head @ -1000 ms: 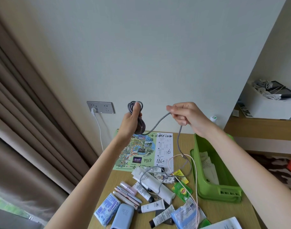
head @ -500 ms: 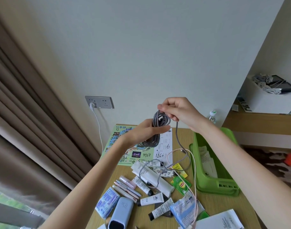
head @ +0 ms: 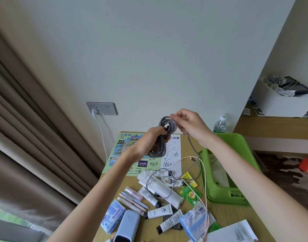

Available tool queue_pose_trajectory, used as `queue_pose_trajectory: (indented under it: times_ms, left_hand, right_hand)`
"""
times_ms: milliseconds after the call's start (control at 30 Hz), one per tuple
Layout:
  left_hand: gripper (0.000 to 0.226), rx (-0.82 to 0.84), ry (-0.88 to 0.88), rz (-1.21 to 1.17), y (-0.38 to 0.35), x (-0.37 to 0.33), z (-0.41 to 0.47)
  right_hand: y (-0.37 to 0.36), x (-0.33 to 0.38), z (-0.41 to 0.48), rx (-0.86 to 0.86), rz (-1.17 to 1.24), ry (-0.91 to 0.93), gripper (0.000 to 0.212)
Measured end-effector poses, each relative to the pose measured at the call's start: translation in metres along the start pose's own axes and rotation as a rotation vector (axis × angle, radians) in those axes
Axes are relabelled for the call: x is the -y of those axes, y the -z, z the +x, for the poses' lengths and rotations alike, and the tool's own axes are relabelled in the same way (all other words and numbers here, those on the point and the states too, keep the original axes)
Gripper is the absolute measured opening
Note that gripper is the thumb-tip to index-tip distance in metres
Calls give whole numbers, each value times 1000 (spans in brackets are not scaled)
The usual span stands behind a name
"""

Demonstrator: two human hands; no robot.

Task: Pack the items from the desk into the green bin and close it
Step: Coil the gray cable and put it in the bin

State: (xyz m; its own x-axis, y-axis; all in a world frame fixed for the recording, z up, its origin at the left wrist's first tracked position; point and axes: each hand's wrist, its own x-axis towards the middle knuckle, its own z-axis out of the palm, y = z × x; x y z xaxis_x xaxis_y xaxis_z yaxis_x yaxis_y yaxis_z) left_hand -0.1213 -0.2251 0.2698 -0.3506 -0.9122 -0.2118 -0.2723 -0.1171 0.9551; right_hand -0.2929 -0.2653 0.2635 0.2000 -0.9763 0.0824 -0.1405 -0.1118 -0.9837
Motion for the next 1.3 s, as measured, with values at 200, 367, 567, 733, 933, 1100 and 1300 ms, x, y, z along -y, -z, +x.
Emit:
queue_pose_trajectory:
  times_ms: [200,367,567,733,933,1100,1300]
  left_hand:
    - [24,-206,-43,-113,9,-2,4]
    - [34,-353,-135,-168,12,2,8]
    - [42,-401,-202,-267,5,1,15]
    - [40,-381,-213,-305,-1,-6,18]
    - [36,-380,-253,-287,-5,-5,20]
    - [22,-471,-237,-261,-3,-5,22]
    - [25,-457,-179,-368,5,0,23]
  right_hand:
    - [-2,-10,-2,-97,159,18,13]
    - [-7,-12,-5,-67,160,4,20]
    - [-19,-2,-9,13,140,-10,17]
    - [-25,6,-11,20,151,0,19]
    - [-32,5,-12,3,164,16,25]
    - [-37,4,-11,17,147,10,24]
    - [-35,3,-9,34,115,-40,25]
